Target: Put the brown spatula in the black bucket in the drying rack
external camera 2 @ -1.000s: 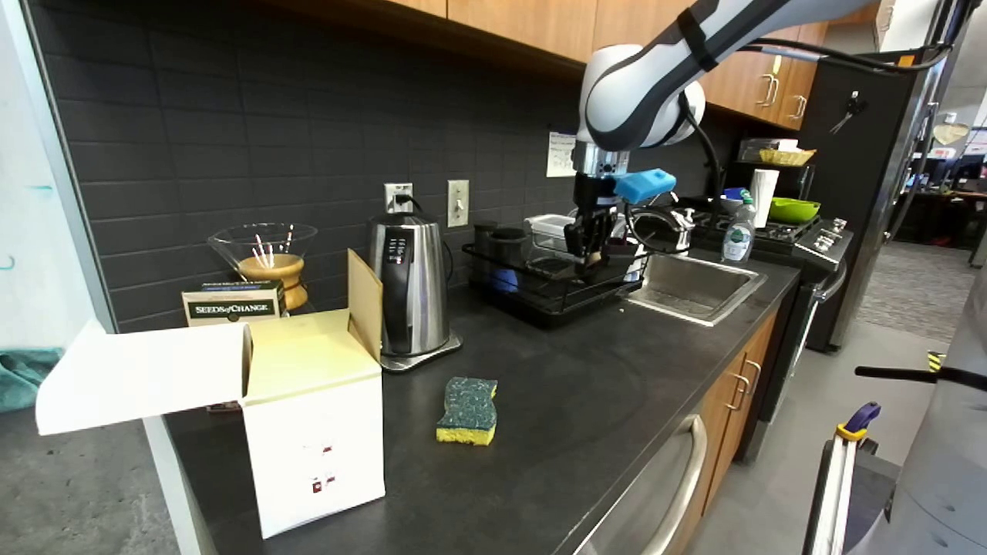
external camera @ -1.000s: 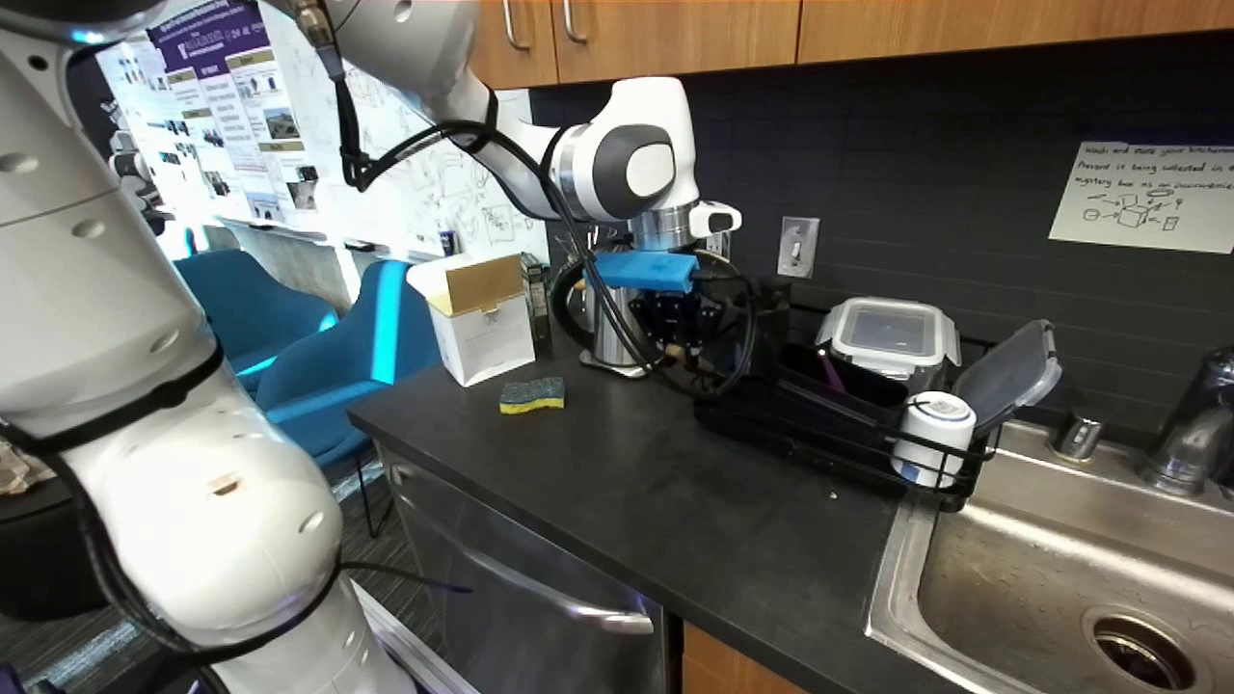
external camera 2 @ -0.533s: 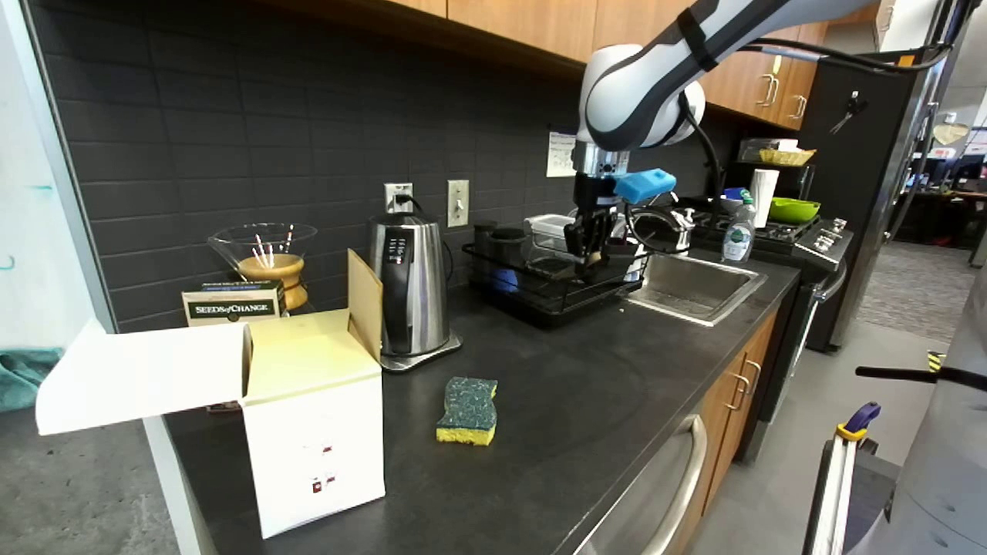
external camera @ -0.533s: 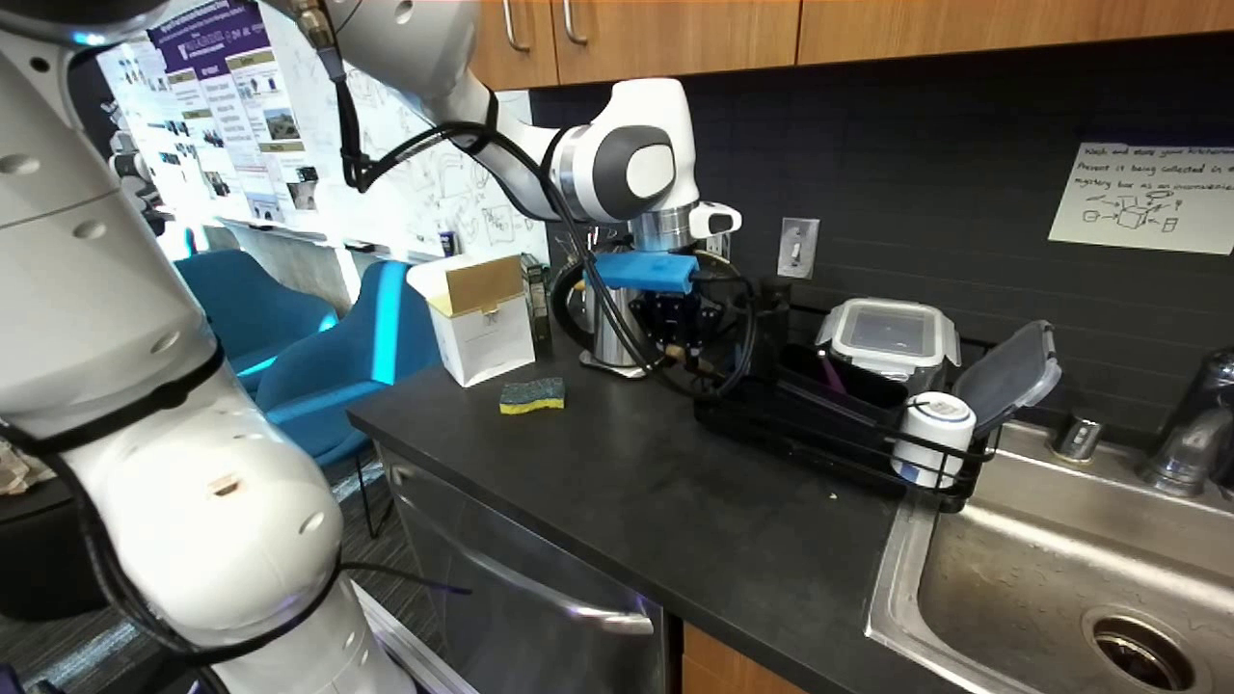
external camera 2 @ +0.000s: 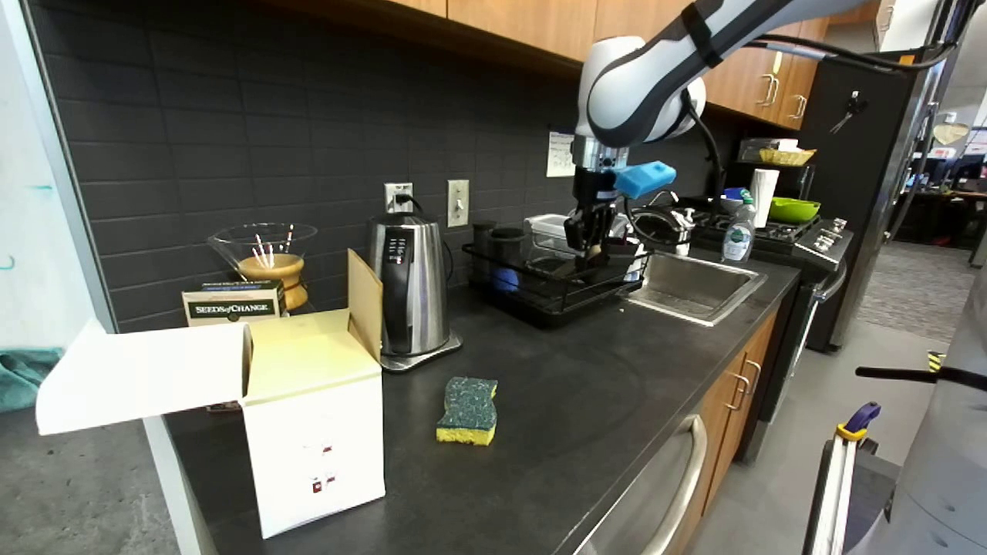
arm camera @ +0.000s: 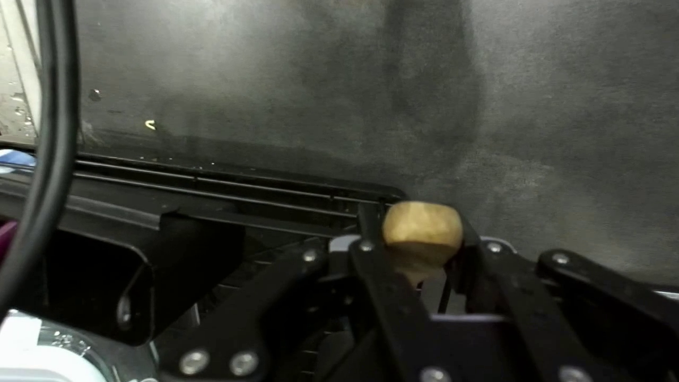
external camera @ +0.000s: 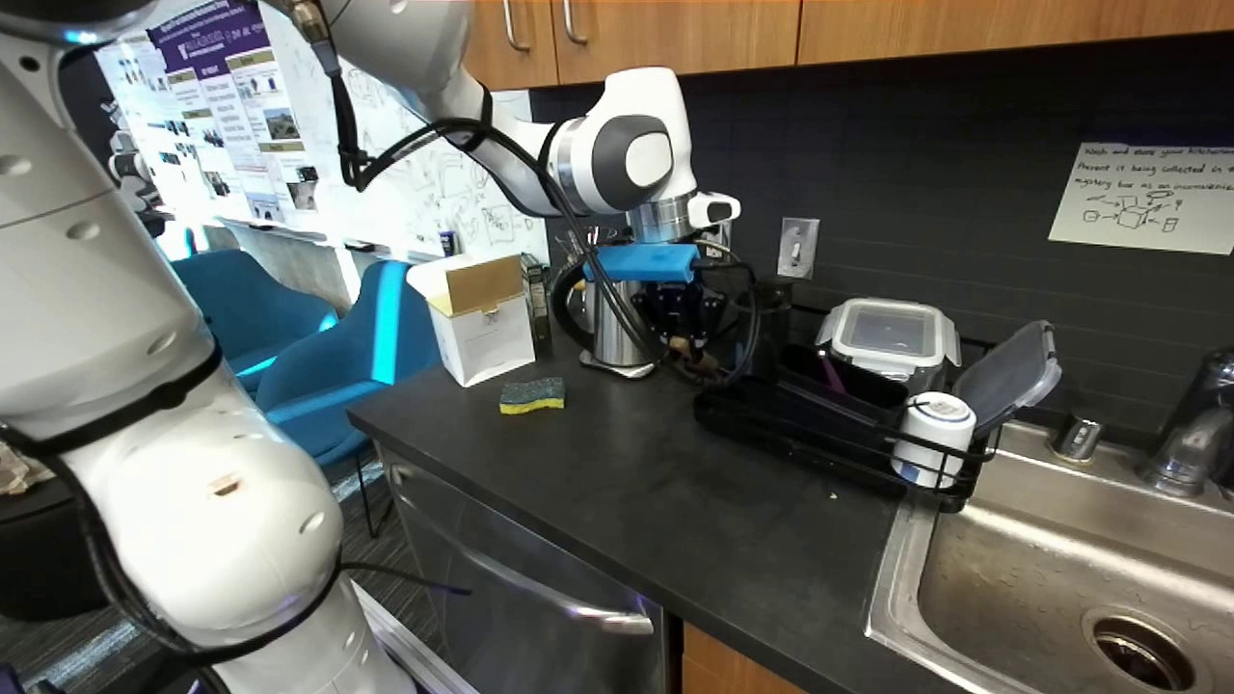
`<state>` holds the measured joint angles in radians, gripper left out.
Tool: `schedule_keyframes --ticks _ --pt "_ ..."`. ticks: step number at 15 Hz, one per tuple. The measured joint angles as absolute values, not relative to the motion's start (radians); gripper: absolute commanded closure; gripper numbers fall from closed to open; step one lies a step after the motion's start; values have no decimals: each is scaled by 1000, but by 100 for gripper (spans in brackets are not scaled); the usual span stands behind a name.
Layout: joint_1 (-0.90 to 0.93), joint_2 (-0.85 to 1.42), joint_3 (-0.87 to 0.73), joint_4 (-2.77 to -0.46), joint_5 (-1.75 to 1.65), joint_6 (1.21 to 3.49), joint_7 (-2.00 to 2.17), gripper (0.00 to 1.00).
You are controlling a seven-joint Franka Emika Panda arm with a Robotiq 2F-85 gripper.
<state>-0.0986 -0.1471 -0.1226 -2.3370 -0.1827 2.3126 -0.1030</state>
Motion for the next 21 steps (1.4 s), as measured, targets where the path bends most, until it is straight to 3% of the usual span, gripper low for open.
schedule_keyframes --ticks 21 --pt "-98 -278 -90 -2332 -206 2207 -99 92"
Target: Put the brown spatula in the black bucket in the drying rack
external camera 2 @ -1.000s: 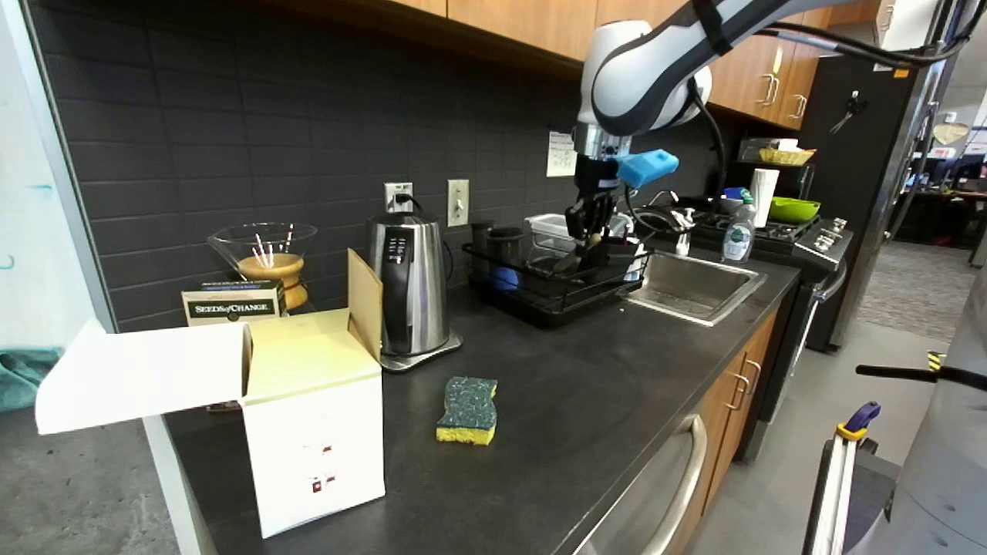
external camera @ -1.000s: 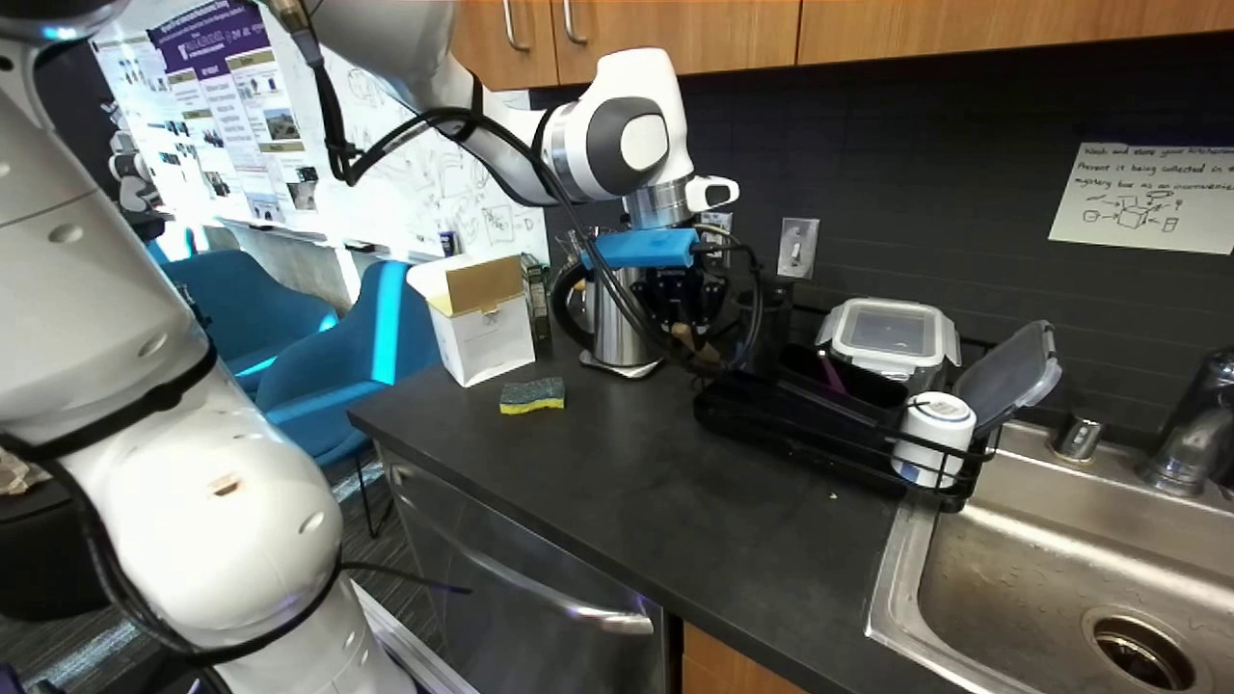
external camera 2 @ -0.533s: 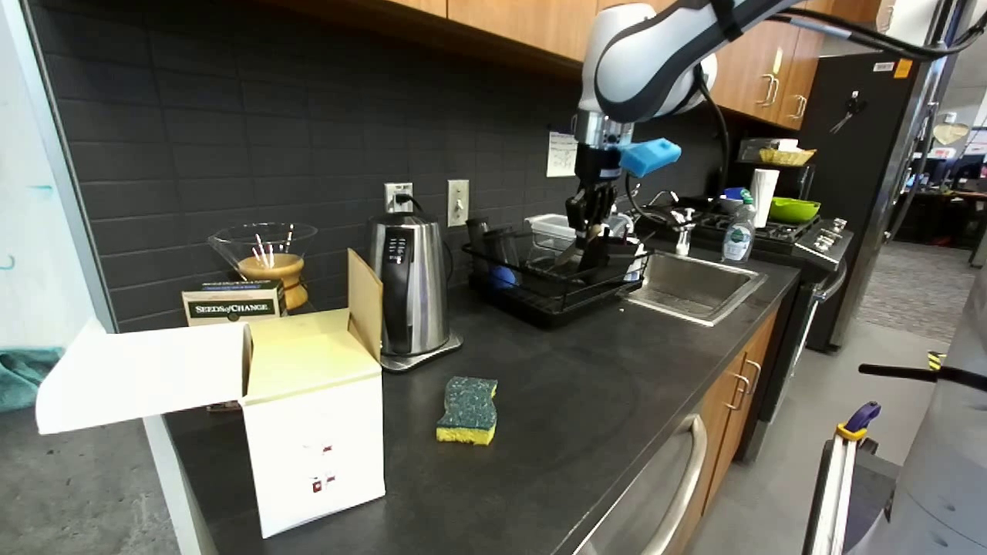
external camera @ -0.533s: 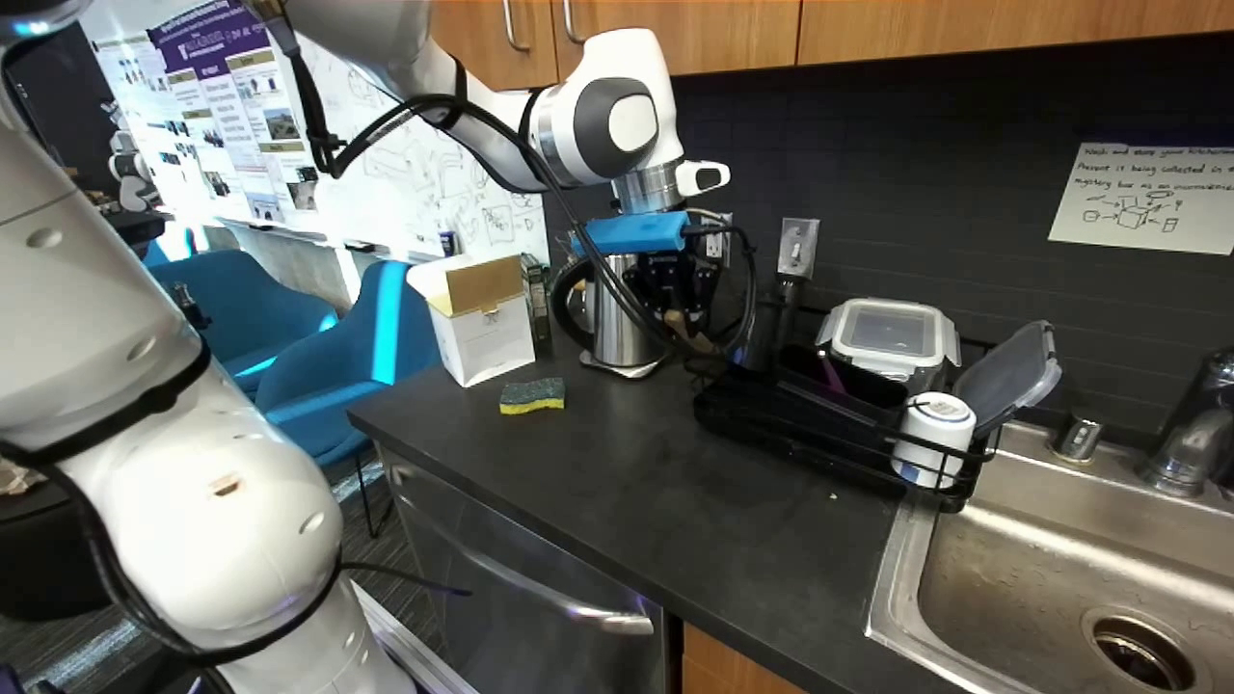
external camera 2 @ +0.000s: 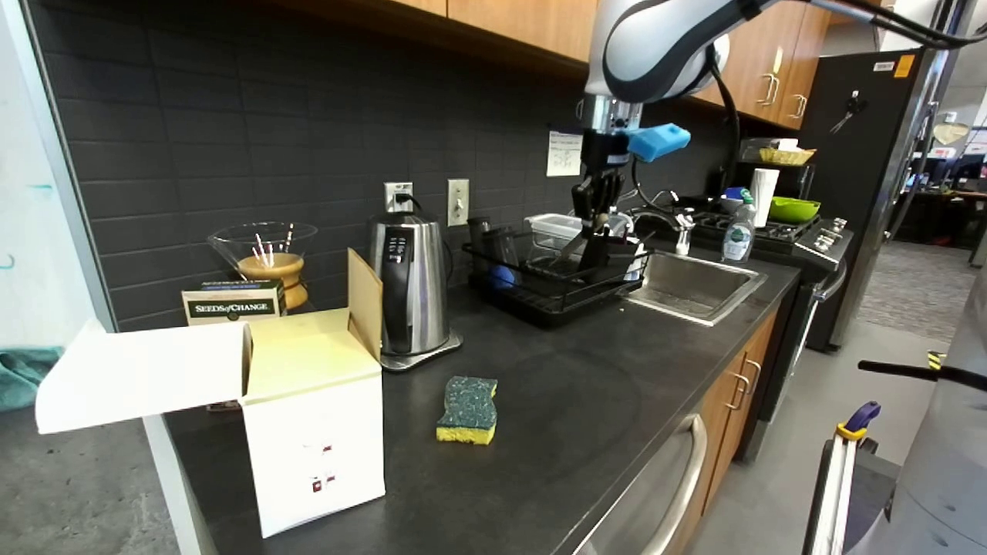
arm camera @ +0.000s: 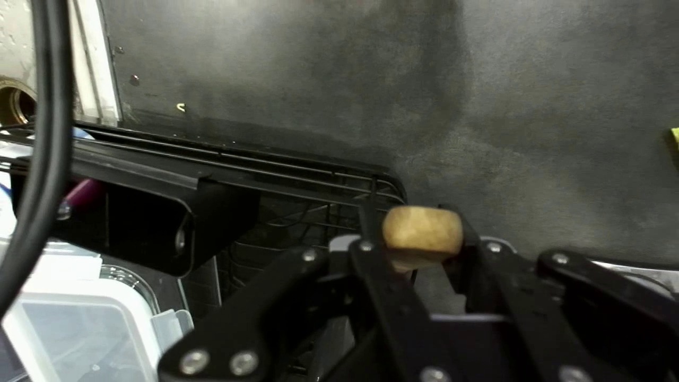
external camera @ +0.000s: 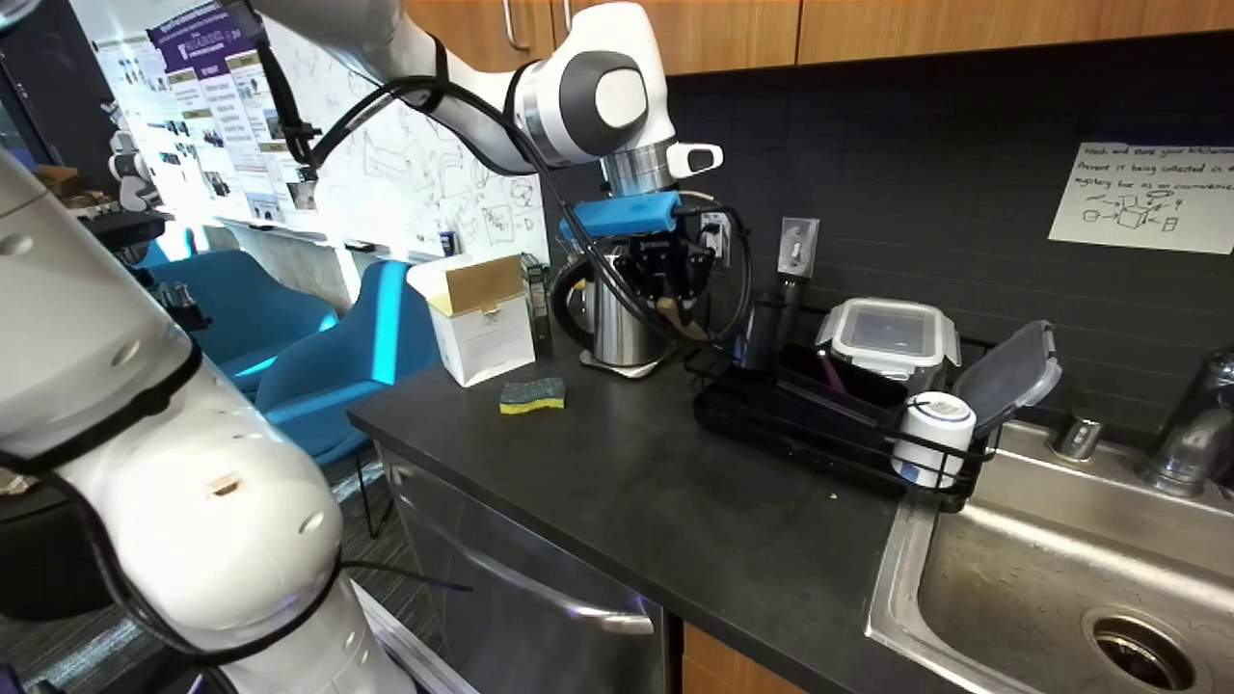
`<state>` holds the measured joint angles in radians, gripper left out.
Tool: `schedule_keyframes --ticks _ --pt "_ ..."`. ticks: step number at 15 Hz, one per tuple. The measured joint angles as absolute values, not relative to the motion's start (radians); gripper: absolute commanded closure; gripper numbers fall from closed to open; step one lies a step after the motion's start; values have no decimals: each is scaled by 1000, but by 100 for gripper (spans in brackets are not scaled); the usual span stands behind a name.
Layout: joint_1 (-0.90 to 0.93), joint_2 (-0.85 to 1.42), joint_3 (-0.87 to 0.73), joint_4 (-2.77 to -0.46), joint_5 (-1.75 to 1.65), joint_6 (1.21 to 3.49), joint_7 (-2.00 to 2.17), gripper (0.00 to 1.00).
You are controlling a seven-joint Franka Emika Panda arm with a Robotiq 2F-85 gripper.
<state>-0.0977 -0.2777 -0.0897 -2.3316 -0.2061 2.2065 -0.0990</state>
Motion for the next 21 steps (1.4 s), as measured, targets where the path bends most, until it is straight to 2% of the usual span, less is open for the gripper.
schedule_keyframes --ticks 21 --pt "-98 -518 -71 -2361 -230 2031 -99 92"
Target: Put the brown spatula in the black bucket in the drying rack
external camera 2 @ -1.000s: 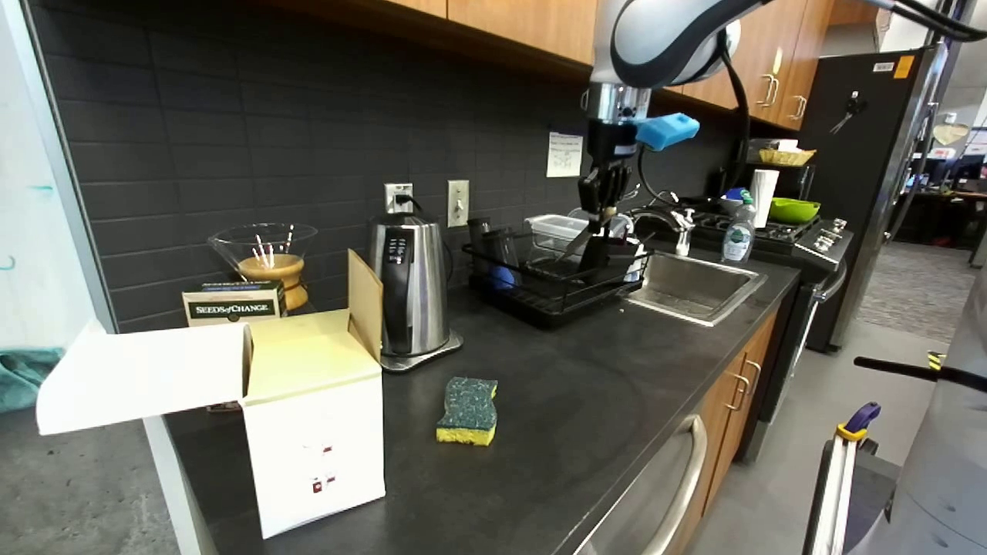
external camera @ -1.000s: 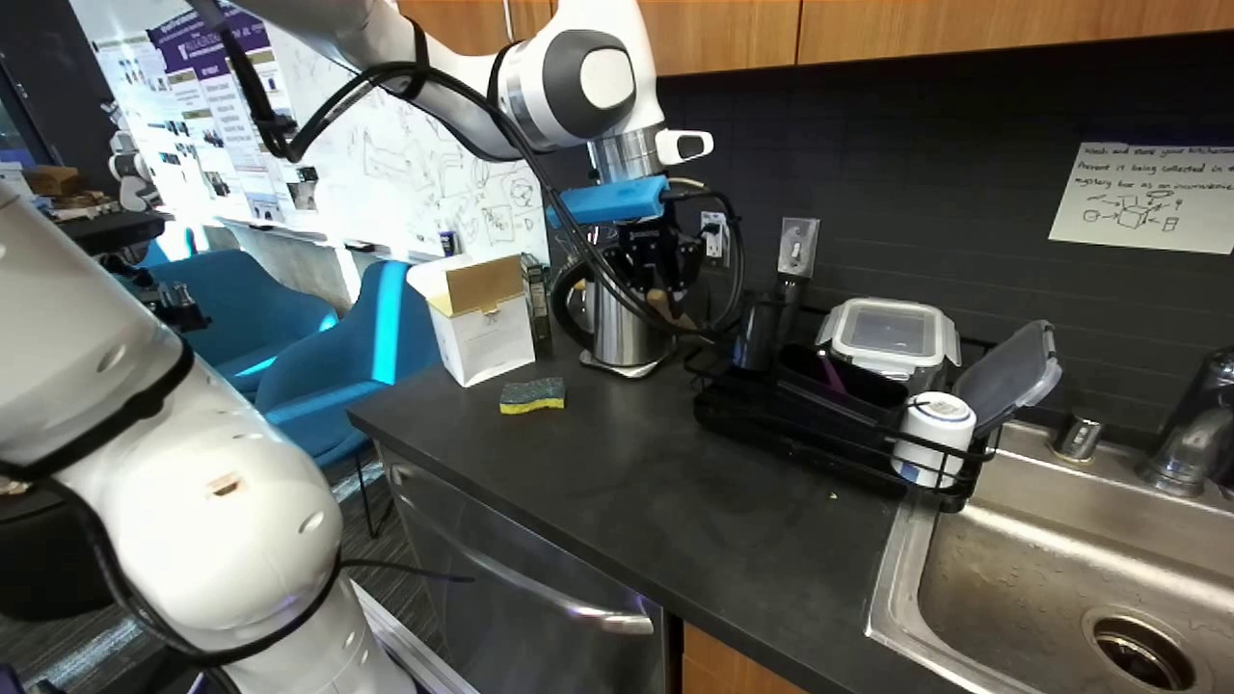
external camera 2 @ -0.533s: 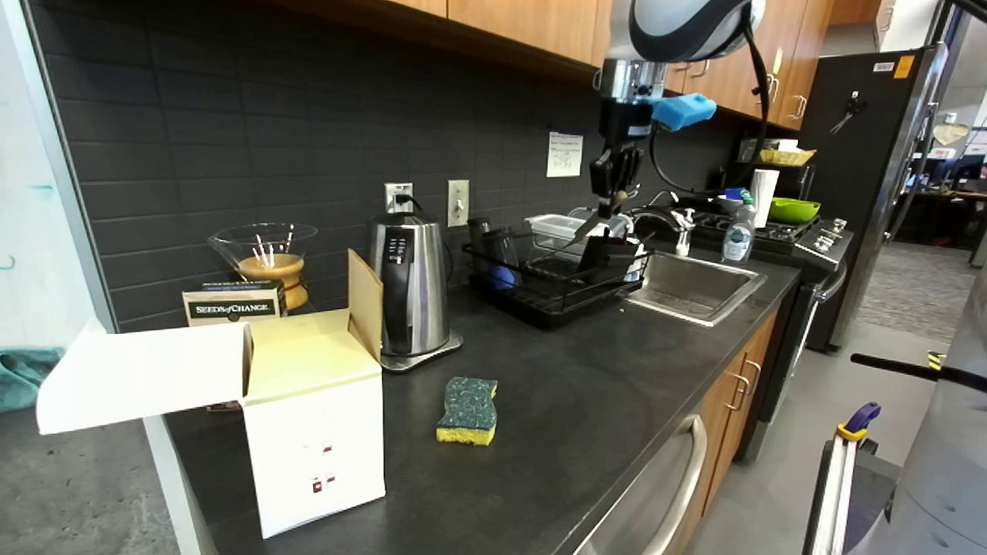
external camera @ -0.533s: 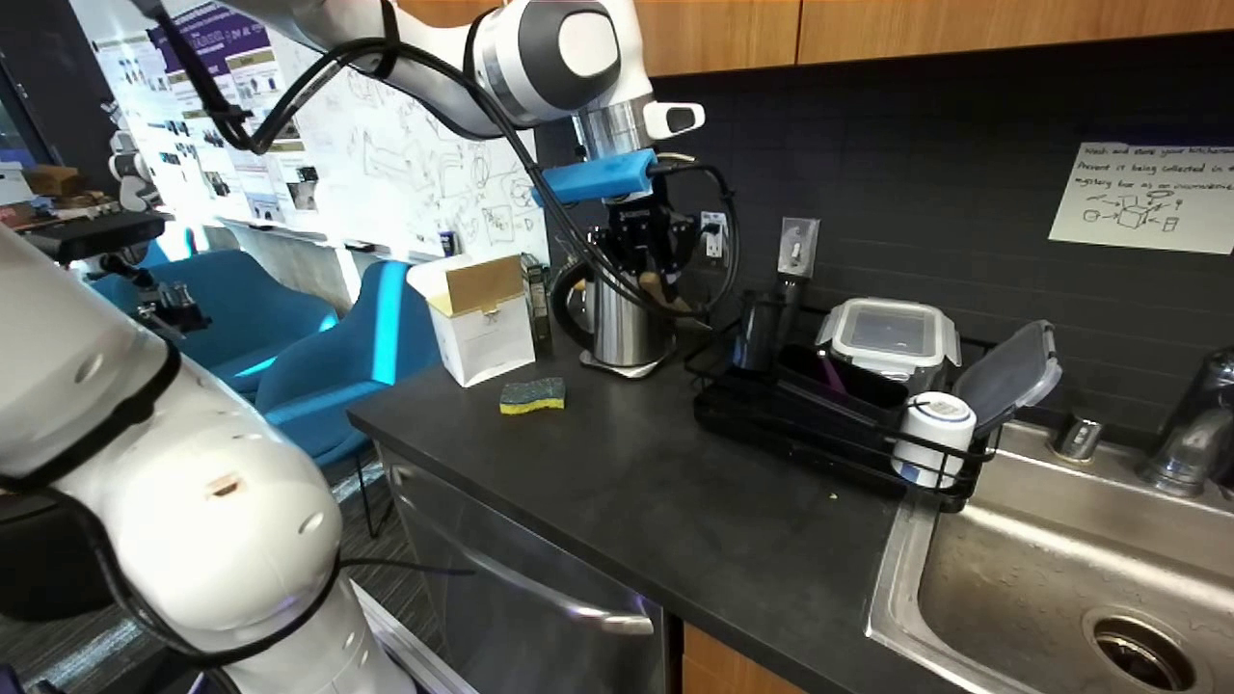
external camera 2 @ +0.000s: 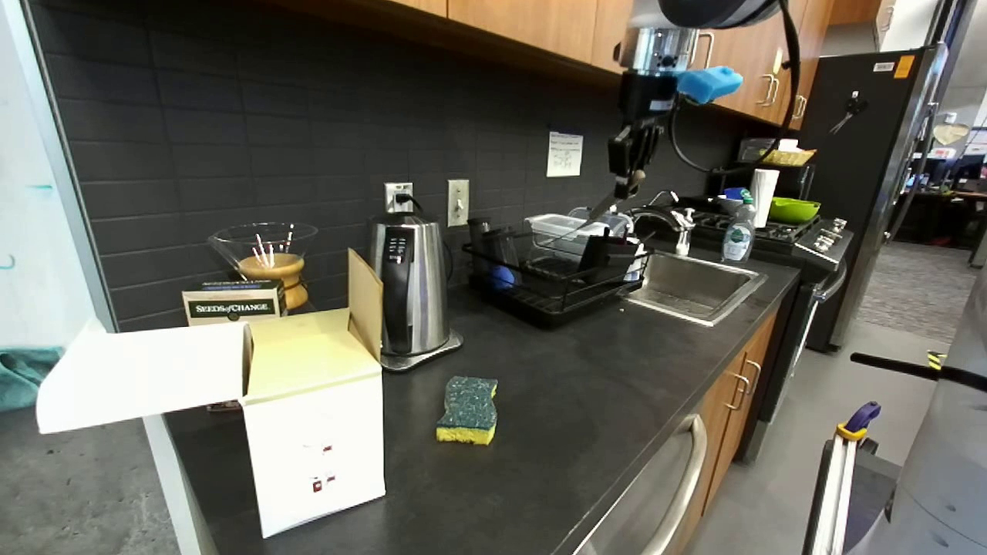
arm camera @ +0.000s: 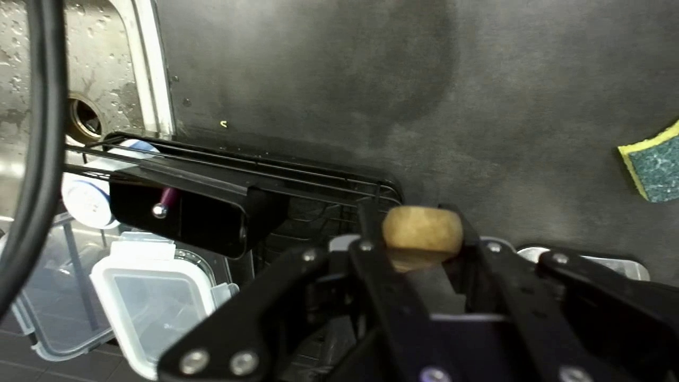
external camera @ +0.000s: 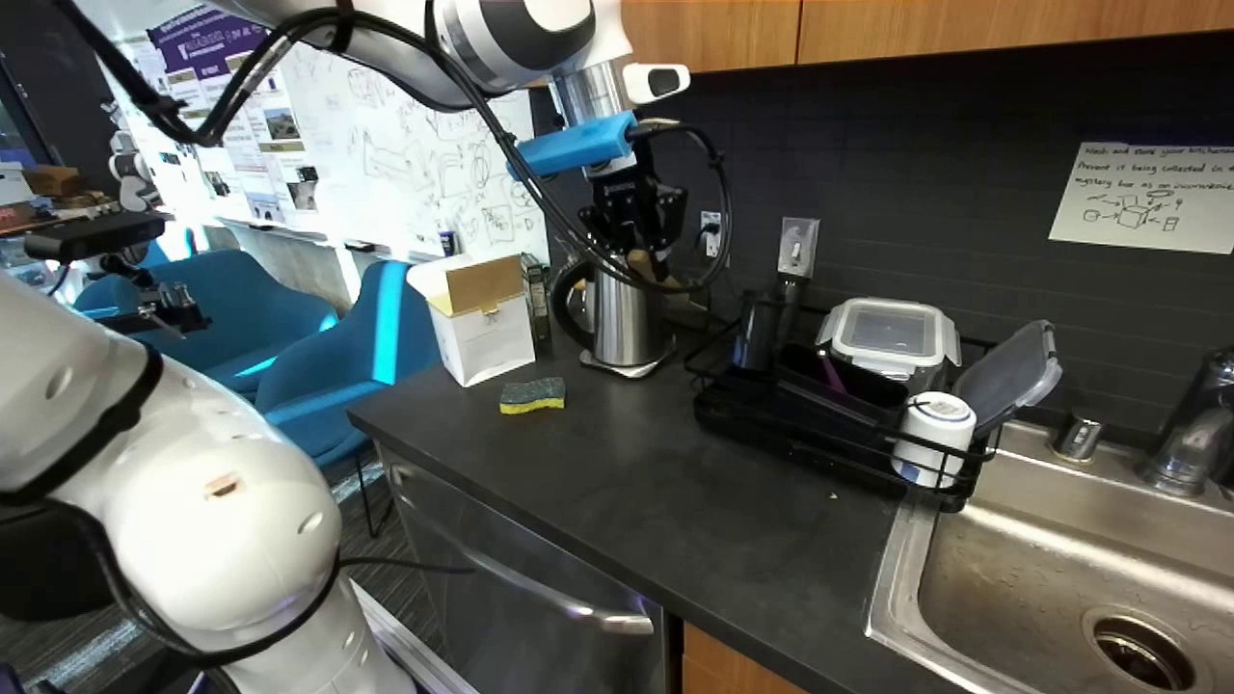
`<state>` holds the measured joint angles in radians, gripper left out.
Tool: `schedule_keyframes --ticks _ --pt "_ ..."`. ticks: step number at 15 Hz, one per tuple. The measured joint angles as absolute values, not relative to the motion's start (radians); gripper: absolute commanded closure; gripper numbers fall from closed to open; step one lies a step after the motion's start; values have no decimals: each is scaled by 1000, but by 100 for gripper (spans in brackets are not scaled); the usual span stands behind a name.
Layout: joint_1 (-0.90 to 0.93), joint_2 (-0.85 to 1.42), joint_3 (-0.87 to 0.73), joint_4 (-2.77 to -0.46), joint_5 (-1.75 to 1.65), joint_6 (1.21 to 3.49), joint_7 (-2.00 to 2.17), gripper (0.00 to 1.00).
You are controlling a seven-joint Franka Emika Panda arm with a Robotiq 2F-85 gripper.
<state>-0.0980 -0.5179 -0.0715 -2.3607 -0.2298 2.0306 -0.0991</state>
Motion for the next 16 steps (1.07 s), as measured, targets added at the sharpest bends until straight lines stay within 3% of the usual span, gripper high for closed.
schedule_keyframes --ticks 16 --pt "-156 -625 -88 -2373 -311 1993 -99 92"
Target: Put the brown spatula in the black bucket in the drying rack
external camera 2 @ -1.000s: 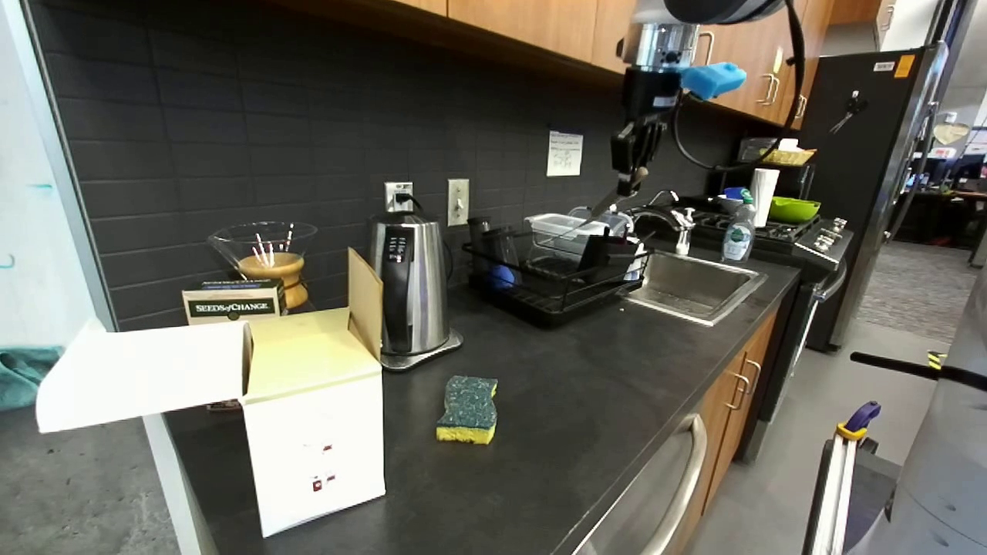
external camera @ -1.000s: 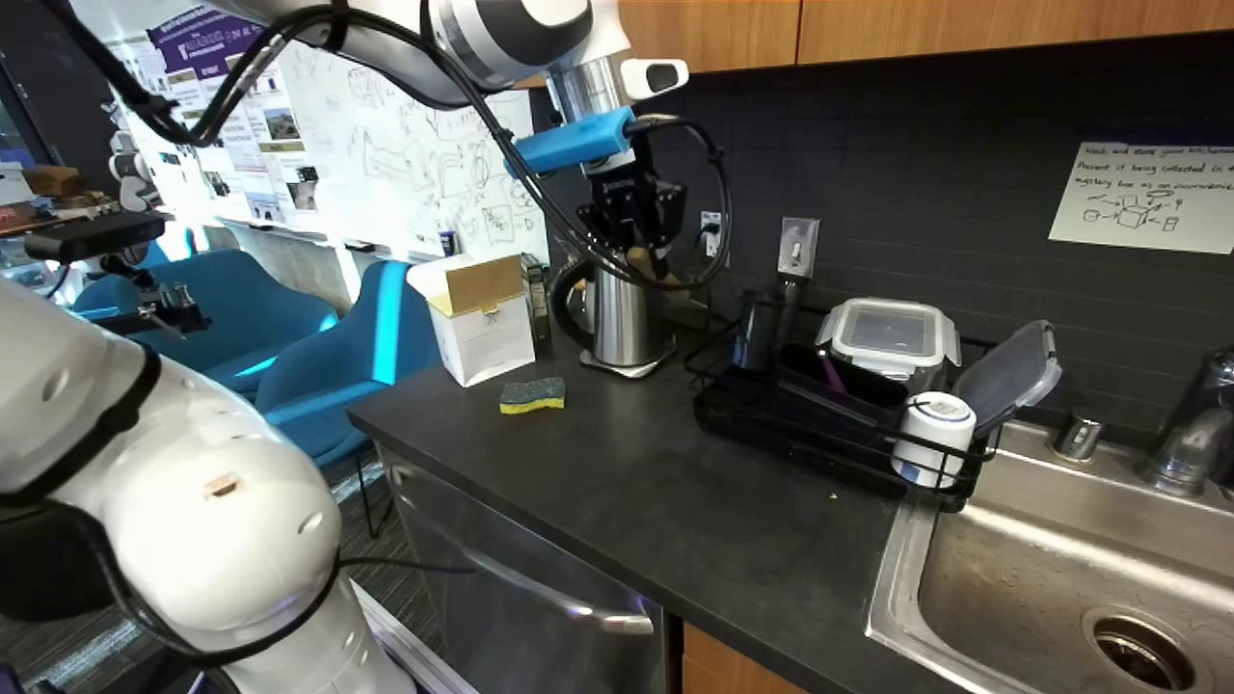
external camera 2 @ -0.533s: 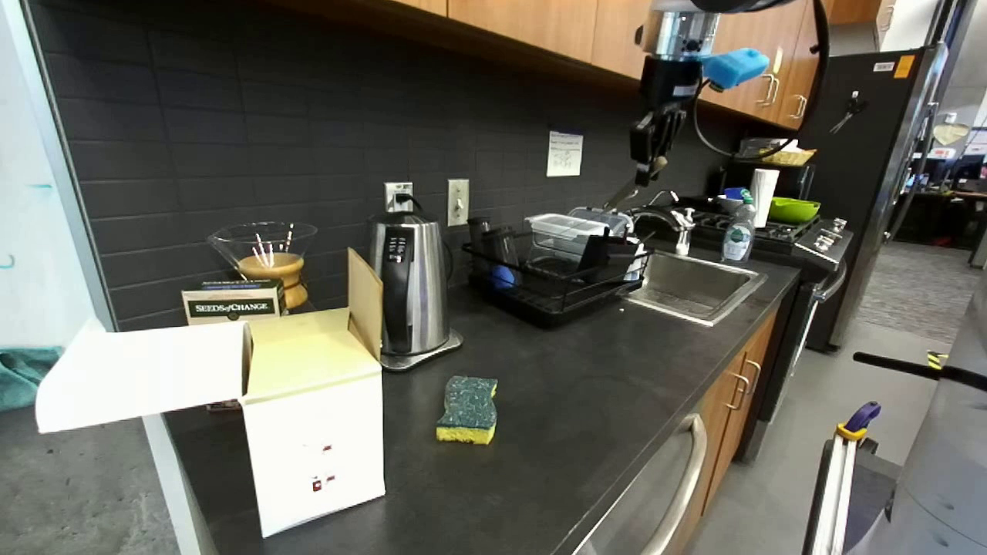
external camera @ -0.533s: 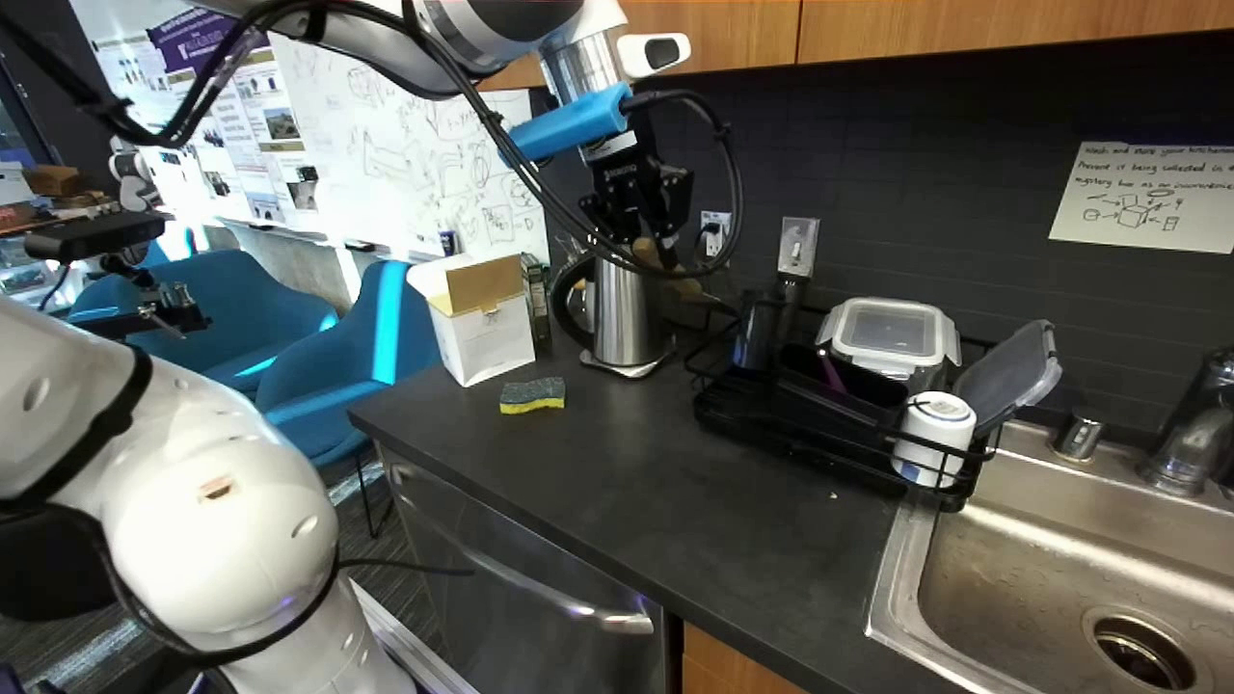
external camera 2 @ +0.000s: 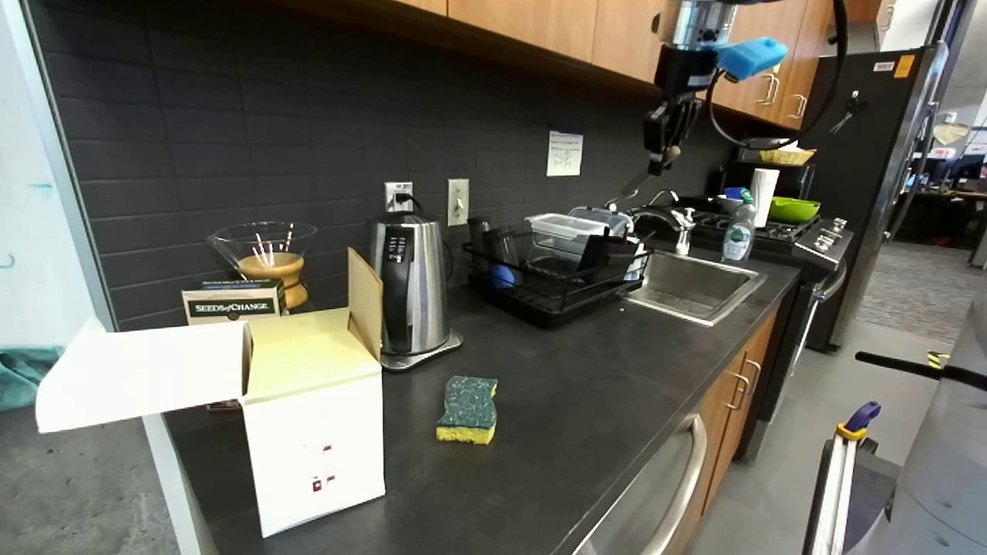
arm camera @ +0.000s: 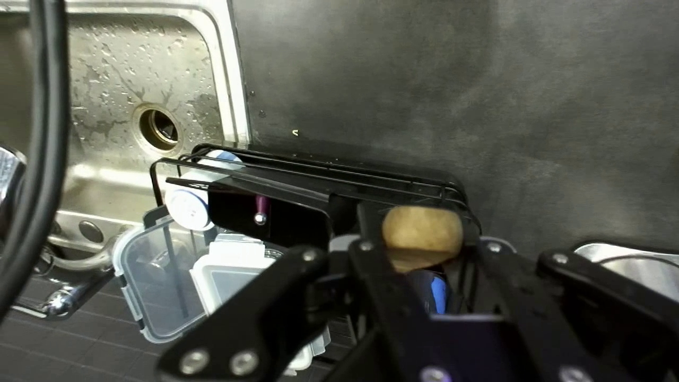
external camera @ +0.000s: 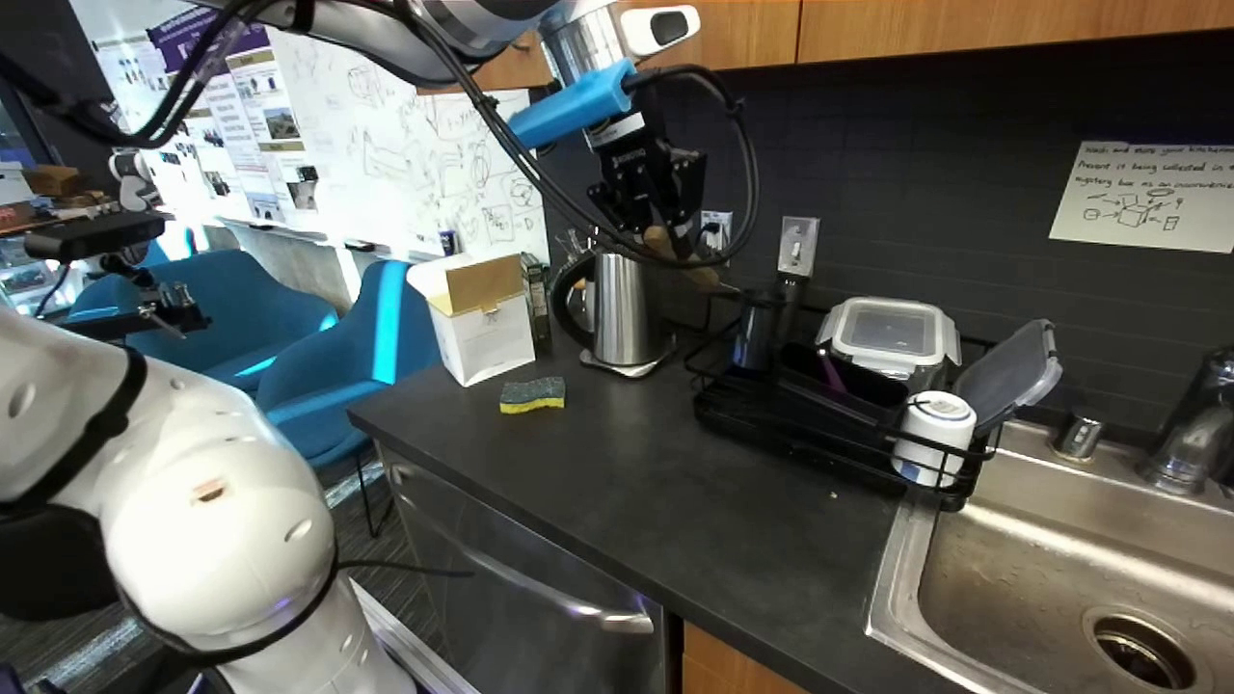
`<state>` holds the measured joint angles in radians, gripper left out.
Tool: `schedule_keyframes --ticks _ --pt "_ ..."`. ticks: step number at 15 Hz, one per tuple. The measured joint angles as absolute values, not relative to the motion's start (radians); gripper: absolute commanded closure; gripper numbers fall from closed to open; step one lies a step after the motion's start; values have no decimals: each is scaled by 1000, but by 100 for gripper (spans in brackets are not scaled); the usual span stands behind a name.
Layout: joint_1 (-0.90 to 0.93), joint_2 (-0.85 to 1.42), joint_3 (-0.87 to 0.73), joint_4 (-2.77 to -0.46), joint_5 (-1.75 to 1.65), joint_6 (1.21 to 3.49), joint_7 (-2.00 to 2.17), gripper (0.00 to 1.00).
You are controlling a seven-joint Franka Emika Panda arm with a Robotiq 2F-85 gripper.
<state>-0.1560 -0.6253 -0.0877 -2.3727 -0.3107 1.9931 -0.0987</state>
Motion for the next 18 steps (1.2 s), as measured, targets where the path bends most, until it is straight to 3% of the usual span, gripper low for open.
schedule_keyframes --ticks 18 --pt "-190 -659 -178 -2363 -311 1963 -93 92"
